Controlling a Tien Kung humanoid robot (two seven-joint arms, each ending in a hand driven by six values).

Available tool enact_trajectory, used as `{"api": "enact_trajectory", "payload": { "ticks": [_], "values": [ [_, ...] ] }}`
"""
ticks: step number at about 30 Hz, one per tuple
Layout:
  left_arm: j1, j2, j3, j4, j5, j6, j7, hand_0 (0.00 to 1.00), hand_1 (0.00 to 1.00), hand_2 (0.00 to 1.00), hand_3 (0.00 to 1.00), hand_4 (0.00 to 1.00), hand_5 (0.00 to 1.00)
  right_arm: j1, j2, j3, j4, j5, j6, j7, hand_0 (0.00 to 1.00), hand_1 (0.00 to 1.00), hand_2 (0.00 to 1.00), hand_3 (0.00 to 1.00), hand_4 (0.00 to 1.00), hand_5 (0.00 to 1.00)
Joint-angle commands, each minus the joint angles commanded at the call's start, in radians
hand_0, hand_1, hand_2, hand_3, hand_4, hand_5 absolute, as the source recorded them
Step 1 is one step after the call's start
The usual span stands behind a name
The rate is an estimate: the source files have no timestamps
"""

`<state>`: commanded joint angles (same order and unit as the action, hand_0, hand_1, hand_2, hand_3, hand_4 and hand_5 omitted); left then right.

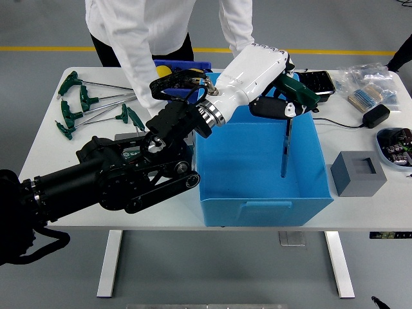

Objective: Lift tool from toolbox,place it in box,lift tool from toolbox,place it in box

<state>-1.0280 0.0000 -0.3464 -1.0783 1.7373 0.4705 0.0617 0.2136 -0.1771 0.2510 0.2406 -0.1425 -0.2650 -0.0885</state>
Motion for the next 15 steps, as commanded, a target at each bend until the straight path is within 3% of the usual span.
{"api": "enact_trajectory", "payload": {
  "ticks": [1,2,7,8,11,13,14,15],
  "values": [
    [0.0,0.0,0.006,0.009,-0.005,-0.011,-0.007,0.139,0.03,0.098,0.123,0.825,0.617,0.0,0.0,0.0,0.0,0.0,0.0,0.001,0.677,0.677,0.739,0.587,0.84,0.784],
    [-0.001,0.0,0.015,0.021,-0.012,-0.035,-0.012,0.242,0.224,0.303,0.371,0.87,0.611,0.0,-0.001,0.0,0.0,0.001,-0.001,0.002,0.676,0.673,0.737,0.587,0.84,0.784],
    [-0.007,0.0,0.047,0.07,-0.049,-0.153,-0.005,0.242,0.224,0.303,0.371,0.87,0.611,-0.003,-0.002,-0.009,0.0,0.016,-0.003,0.008,0.676,0.673,0.737,0.587,0.84,0.784],
    [-0.012,0.0,0.053,0.077,-0.054,-0.167,-0.01,0.471,0.549,0.652,0.649,0.998,0.652,-0.002,-0.003,-0.007,-0.001,0.015,-0.004,0.008,0.676,0.671,0.732,0.584,0.84,0.784],
    [-0.023,0.0,0.052,0.101,-0.044,-0.189,-0.033,0.471,0.549,0.652,0.649,0.998,0.652,0.004,-0.008,0.01,0.0,-0.019,-0.005,0.001,0.676,0.671,0.732,0.584,0.84,0.784],
    [-0.021,0.0,0.046,0.114,0.018,-0.212,-0.048,0.471,0.549,0.652,0.649,0.998,0.652,0.002,-0.009,0.014,0.002,-0.022,-0.007,0.0,0.676,0.671,0.732,0.584,0.84,0.784],
    [-0.018,0.0,0.048,0.119,0.052,-0.22,-0.058,0.853,0.898,0.928,0.822,0.998,0.608,0.0,-0.009,0.01,0.003,-0.013,-0.009,0.003,0.673,0.665,0.732,0.582,0.838,0.784],
    [-0.016,0.0,0.054,0.122,0.068,-0.222,-0.067,0.853,0.898,0.928,0.822,0.998,0.608,-0.002,-0.009,0.008,0.003,-0.005,-0.011,0.007,0.673,0.665,0.732,0.582,0.838,0.784]
  ]
}}
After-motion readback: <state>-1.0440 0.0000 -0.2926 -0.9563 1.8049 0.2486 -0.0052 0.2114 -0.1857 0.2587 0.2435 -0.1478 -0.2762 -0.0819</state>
